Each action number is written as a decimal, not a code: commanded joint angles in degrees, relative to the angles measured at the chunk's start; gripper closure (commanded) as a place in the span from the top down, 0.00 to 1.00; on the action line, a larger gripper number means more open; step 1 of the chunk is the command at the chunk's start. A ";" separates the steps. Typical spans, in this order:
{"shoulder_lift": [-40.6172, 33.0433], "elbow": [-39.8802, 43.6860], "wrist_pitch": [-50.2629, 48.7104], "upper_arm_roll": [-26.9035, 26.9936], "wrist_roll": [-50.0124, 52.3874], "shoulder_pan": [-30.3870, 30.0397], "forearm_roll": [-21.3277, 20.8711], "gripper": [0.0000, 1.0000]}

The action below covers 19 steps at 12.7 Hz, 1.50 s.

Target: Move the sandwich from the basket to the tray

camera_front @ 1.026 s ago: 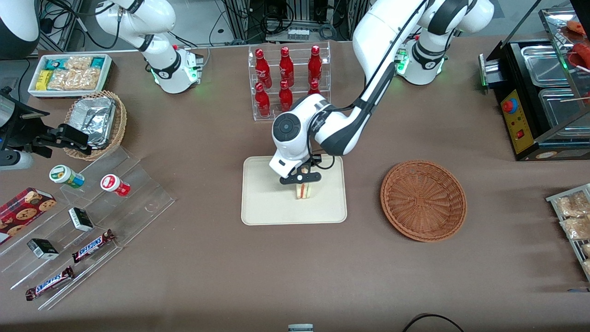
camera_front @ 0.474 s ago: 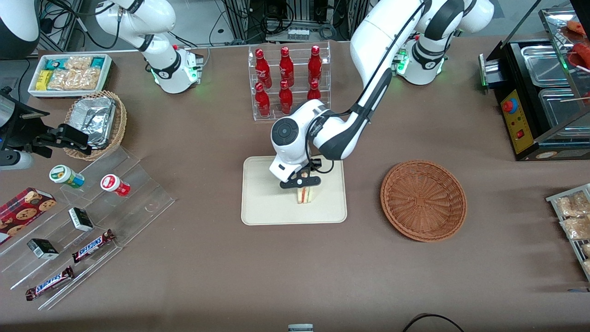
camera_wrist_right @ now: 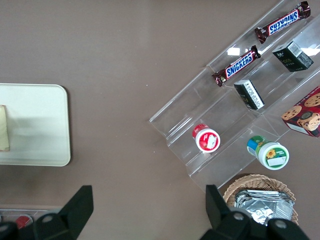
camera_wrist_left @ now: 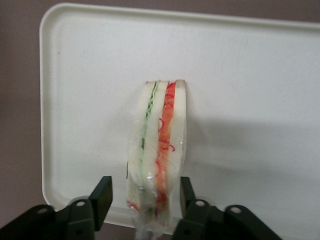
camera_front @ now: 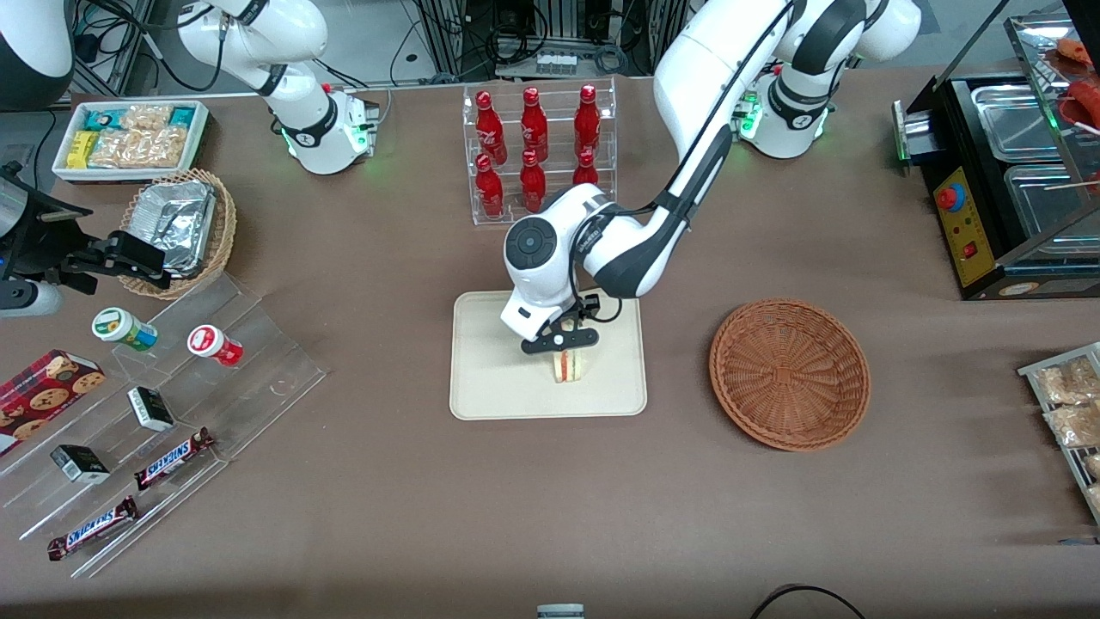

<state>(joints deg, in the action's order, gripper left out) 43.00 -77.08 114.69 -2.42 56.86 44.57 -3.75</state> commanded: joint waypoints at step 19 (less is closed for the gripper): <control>-32.27 -2.28 -39.00 0.48 -33.44 -36.12 2.26 1.00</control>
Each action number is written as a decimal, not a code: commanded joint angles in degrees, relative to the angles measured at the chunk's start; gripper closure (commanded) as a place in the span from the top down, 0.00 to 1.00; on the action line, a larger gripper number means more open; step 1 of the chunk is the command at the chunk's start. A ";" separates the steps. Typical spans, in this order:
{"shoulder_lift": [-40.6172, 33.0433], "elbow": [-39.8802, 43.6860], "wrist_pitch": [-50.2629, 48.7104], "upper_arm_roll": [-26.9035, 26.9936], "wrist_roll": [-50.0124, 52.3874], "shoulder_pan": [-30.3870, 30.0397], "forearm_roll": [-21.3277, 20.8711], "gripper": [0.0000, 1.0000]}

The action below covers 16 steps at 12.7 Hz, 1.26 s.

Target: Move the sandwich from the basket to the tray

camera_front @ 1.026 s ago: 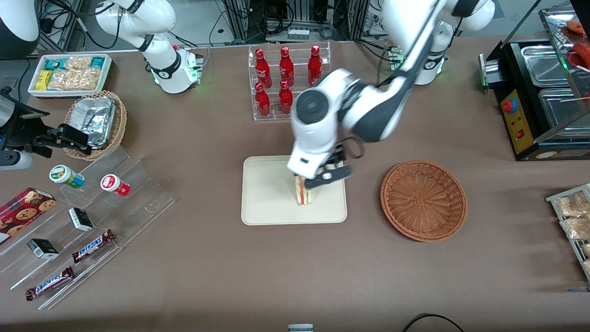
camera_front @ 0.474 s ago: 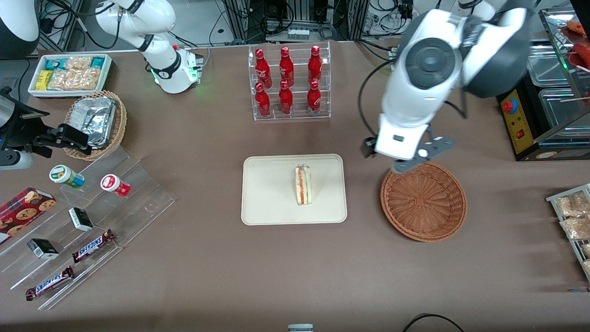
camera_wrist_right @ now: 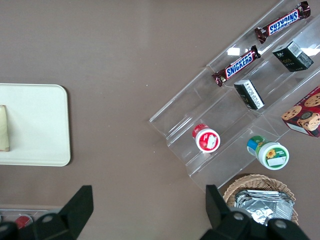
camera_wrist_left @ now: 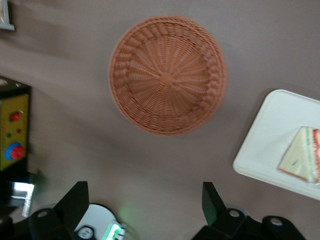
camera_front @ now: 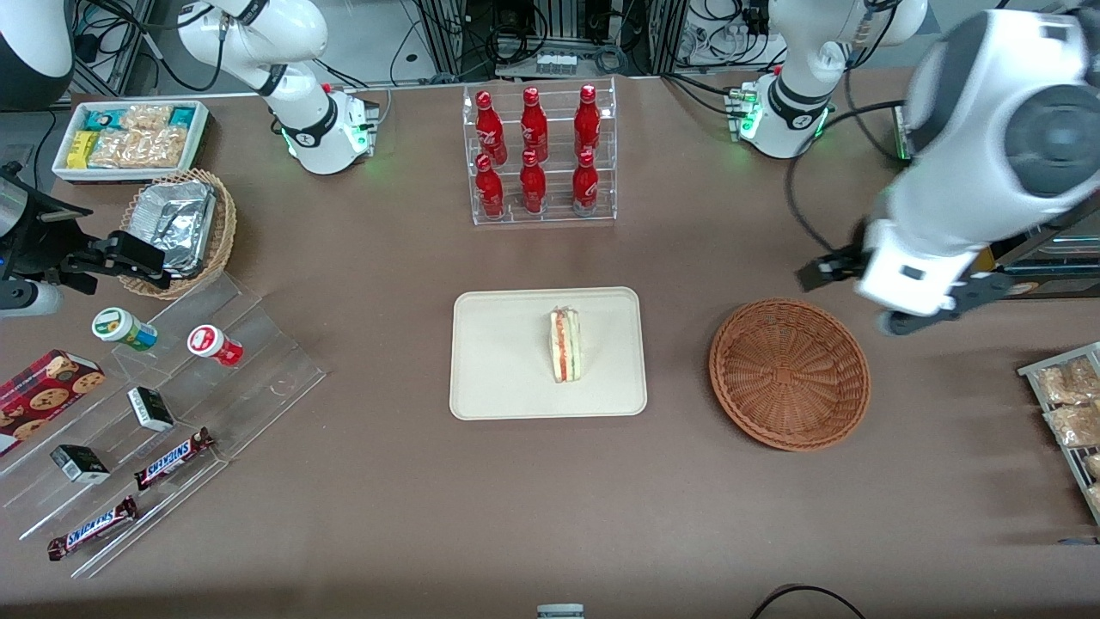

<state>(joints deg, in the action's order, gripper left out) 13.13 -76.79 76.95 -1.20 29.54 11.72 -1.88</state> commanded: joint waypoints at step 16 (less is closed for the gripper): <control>-17.00 -18.50 7.17 1.47 -29.19 -12.68 2.23 1.00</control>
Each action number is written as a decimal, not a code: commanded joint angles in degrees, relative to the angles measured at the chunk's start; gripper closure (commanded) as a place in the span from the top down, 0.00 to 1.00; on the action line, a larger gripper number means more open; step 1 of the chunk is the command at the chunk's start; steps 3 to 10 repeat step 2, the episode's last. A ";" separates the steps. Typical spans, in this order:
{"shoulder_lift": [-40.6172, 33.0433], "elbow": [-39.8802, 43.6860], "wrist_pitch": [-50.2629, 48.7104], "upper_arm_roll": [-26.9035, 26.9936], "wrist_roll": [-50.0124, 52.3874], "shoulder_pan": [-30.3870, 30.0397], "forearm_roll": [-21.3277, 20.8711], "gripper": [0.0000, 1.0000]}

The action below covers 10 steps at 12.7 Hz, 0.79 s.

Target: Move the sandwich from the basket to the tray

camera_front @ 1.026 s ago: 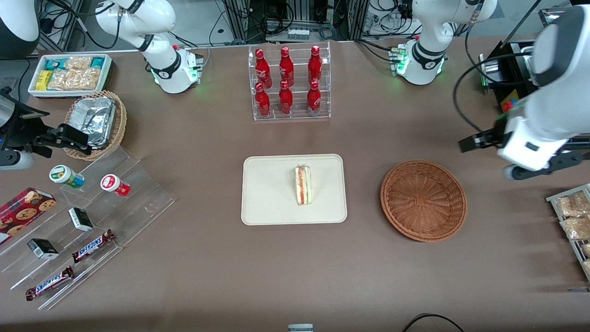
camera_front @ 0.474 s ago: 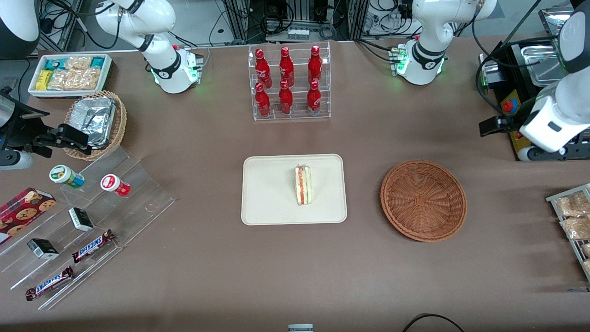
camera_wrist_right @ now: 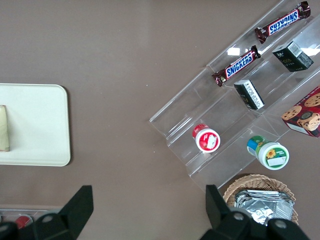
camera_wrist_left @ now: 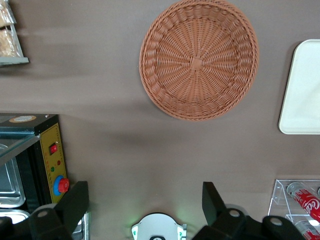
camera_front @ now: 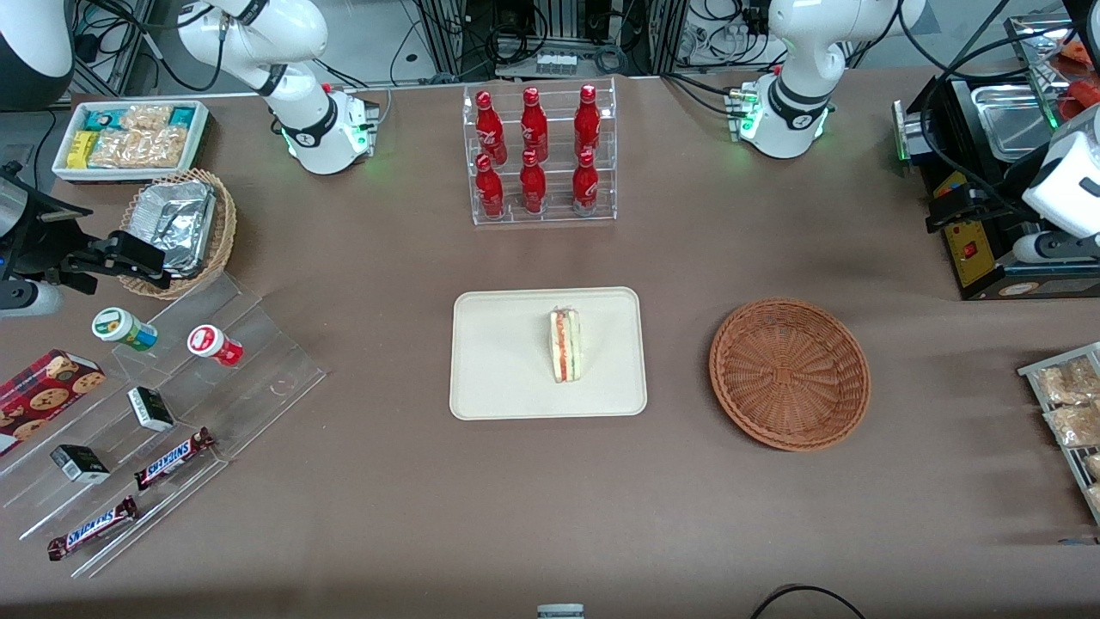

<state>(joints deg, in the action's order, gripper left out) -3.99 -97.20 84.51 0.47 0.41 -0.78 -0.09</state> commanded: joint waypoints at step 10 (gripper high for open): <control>2.14 4.90 -1.44 -0.21 0.12 -0.09 0.44 1.00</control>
